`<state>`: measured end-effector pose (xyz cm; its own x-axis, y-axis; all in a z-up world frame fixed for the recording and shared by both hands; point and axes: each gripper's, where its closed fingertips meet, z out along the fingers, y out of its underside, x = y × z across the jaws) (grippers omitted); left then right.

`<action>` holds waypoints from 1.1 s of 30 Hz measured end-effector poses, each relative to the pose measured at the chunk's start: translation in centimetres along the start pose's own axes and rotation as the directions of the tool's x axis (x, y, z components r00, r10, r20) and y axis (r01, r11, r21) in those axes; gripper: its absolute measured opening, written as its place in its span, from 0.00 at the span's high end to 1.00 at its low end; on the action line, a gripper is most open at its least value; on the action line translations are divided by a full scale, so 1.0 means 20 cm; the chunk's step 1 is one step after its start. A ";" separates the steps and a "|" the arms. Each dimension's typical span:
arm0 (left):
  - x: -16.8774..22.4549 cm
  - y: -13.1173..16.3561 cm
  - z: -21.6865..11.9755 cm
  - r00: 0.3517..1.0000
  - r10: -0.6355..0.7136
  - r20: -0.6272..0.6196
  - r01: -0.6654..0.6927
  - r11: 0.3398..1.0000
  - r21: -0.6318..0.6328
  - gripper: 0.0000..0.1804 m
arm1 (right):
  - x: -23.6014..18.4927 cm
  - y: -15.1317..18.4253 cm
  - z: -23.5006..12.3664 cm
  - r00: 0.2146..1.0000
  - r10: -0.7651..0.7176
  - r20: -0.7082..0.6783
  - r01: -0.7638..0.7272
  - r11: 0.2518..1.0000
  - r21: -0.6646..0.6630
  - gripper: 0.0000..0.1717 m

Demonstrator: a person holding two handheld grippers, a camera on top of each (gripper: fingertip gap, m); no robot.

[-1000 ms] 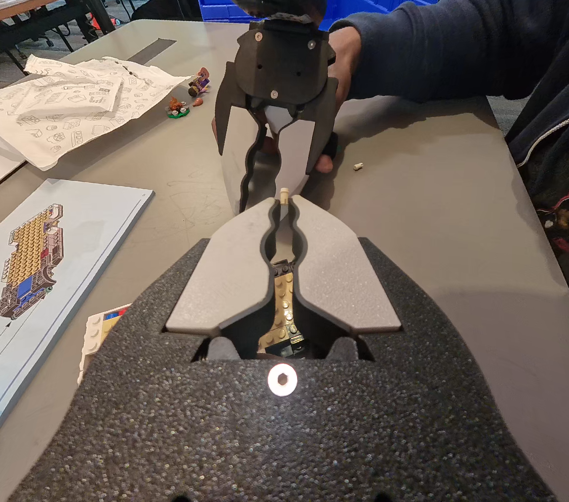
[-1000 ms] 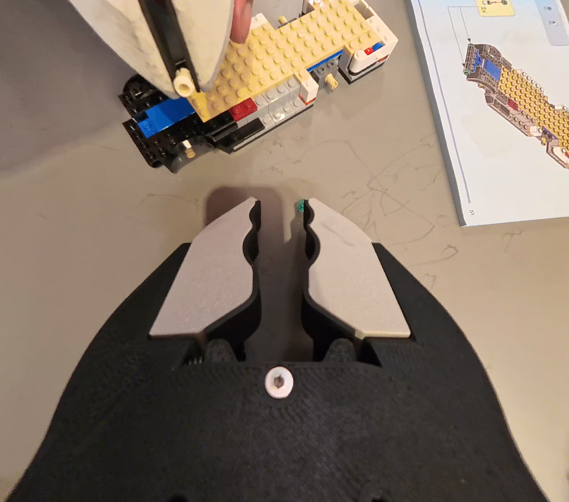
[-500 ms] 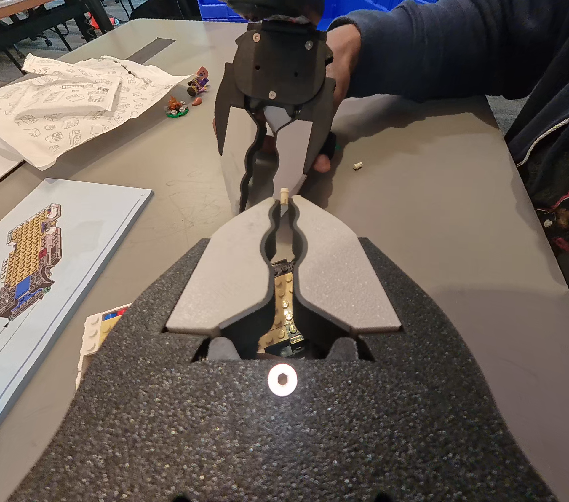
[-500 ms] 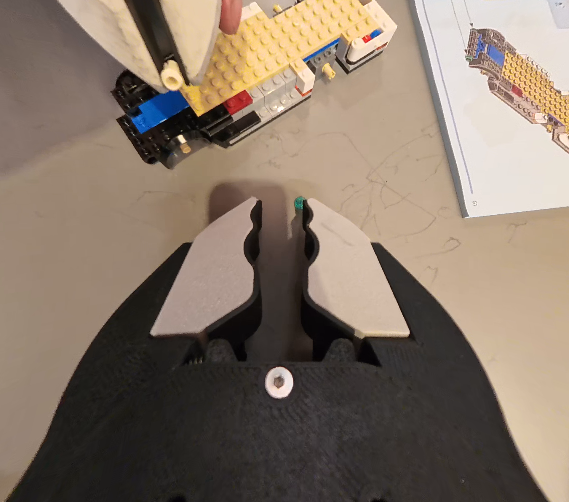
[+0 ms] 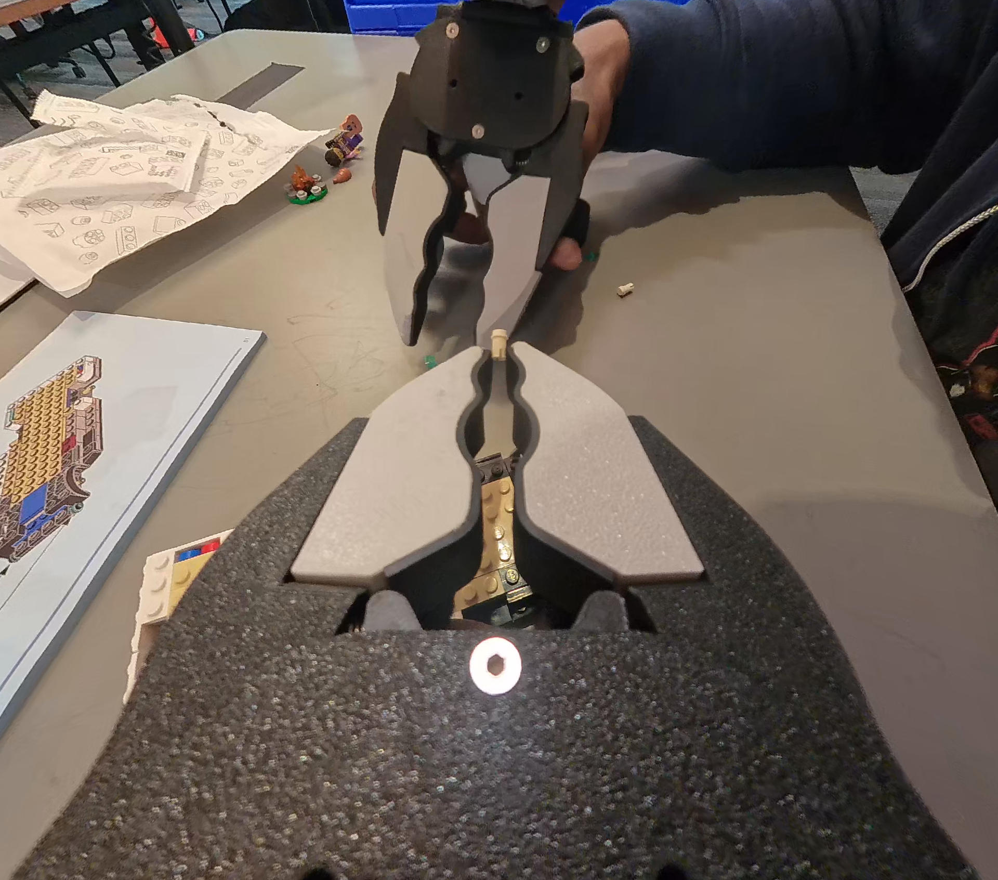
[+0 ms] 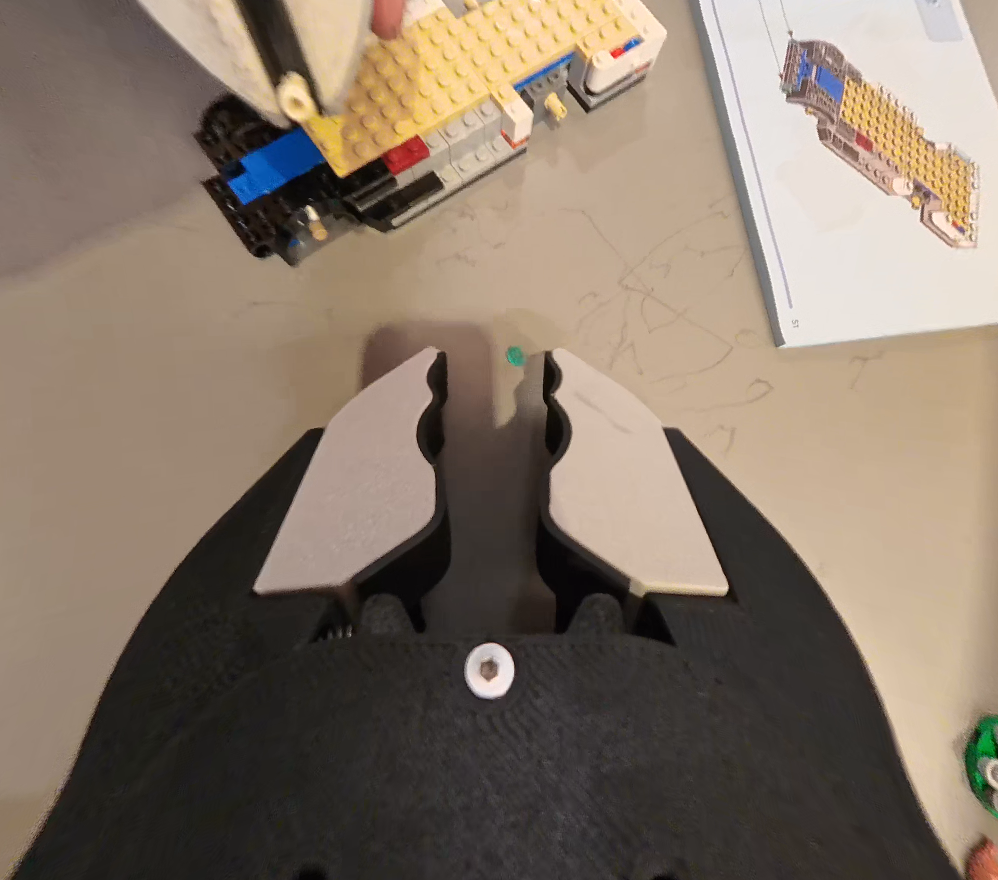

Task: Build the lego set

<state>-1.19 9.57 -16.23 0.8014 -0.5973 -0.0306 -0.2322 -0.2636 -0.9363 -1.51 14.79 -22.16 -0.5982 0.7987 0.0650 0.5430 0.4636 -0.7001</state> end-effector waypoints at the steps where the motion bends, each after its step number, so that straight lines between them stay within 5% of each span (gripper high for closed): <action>1: 0.00 0.00 0.00 1.000 -0.001 0.000 0.001 1.000 -0.001 0.97 | -0.01 -0.02 -0.01 1.000 -0.005 0.011 0.005 1.000 0.022 0.80; 33: -0.01 0.01 0.00 1.000 -0.006 0.012 0.006 1.000 -0.004 0.97 | 0.00 0.04 -0.03 0.998 -0.047 -0.040 0.047 0.999 -0.011 0.83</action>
<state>-1.48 9.67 -16.37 0.8091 -0.5869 -0.0296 -0.2301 -0.2701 -0.9349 -0.68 15.41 -22.22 -0.5992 0.7906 0.1264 0.5210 0.5049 -0.6882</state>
